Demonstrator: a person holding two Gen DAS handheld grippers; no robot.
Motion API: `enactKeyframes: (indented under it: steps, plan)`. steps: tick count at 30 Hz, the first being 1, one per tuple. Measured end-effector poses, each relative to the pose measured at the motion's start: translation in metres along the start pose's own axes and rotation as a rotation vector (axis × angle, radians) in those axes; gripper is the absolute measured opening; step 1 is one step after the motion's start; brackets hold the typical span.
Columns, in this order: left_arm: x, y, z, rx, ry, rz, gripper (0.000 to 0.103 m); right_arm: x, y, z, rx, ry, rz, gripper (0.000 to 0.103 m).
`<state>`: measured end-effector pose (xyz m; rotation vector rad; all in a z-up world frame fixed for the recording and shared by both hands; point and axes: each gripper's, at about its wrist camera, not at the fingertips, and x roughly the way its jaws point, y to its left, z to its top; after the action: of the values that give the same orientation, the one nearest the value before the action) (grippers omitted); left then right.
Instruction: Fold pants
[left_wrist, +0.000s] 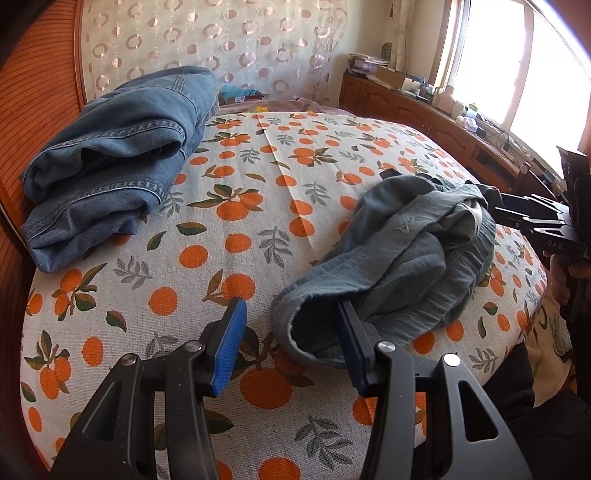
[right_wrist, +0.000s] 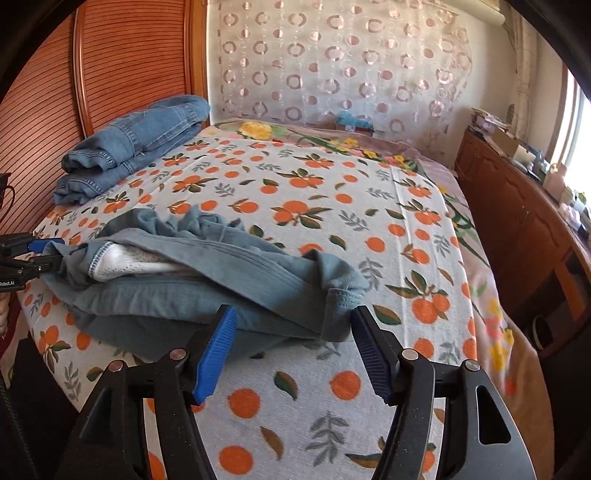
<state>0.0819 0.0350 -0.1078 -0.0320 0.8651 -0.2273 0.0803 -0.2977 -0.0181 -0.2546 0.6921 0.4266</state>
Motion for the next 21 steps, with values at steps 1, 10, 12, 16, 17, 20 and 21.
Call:
enactKeyframes:
  steps: [1, 10, 12, 16, 17, 20, 21]
  plan:
    - [0.000, 0.000, 0.000, -0.001, -0.001, -0.001, 0.050, 0.002, 0.002, 0.002, -0.006, -0.001, -0.009, 0.067]
    - [-0.001, -0.001, 0.001, 0.002, -0.005, -0.002, 0.050, 0.030, -0.008, 0.009, -0.022, 0.014, -0.186, 0.067]
    - [-0.001, -0.001, 0.001, -0.001, -0.007, -0.003, 0.050, 0.035, -0.012, 0.009, -0.022, 0.018, -0.223, 0.067]
    - [0.000, -0.001, 0.001, -0.001, -0.006, -0.001, 0.050, 0.044, -0.026, 0.006, -0.003, 0.030, -0.278, 0.067]
    - [0.000, -0.001, 0.002, -0.001, -0.006, 0.000, 0.050, 0.045, -0.030, 0.005, 0.001, 0.033, -0.284, 0.067]
    - [0.001, 0.000, 0.002, -0.003, -0.005, 0.002, 0.050, 0.056, -0.041, 0.003, 0.022, 0.050, -0.289, 0.067]
    - [0.001, 0.000, 0.002, -0.005, -0.007, 0.003, 0.050, 0.058, -0.044, 0.003, 0.033, 0.043, -0.277, 0.067]
